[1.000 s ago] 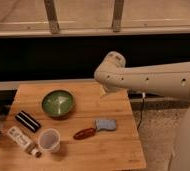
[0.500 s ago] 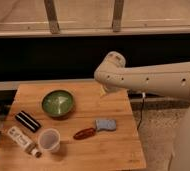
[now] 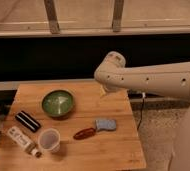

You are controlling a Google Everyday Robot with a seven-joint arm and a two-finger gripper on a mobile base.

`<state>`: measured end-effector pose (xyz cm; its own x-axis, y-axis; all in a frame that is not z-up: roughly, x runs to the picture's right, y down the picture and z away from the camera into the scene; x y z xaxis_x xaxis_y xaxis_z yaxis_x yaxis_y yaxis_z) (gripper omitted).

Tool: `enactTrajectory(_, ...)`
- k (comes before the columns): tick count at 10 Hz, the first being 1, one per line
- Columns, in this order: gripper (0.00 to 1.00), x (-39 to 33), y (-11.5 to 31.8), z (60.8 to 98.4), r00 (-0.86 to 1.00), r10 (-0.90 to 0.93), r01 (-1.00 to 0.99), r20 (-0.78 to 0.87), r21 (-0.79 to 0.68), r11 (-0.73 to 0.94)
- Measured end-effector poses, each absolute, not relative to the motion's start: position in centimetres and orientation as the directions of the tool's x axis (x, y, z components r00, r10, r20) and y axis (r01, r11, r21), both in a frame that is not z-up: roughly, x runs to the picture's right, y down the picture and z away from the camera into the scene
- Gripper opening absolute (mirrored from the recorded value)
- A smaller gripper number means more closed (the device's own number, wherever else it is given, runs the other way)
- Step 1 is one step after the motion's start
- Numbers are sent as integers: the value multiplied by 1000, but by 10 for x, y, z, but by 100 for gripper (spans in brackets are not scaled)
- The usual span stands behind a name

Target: Place the pepper in the ceramic bowl

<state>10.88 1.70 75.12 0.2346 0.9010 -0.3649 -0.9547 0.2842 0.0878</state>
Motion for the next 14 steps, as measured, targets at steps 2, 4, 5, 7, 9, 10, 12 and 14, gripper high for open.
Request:
enactTrajectory(2, 80, 109, 17, 751, 235, 901, -955, -365, 88, 284)
enactTrajectory(4, 80, 109, 17, 751, 235, 901, -955, -365, 88, 284)
enactTrajectory(5, 80, 109, 17, 751, 234, 901, -955, -364, 88, 284)
enactTrajectory(7, 80, 109, 17, 751, 235, 901, -955, -364, 88, 284)
enactTrajectory(9, 80, 108, 15, 750, 240, 902, -953, -359, 91, 290)
enactTrajectory(10, 80, 104, 12, 747, 274, 894, -946, -354, 71, 318)
enactTrajectory(12, 80, 75, 13, 743, 382, 857, -914, -345, -2, 406)
enactTrajectory(14, 80, 40, 28, 734, 461, 817, -885, -346, -111, 452)
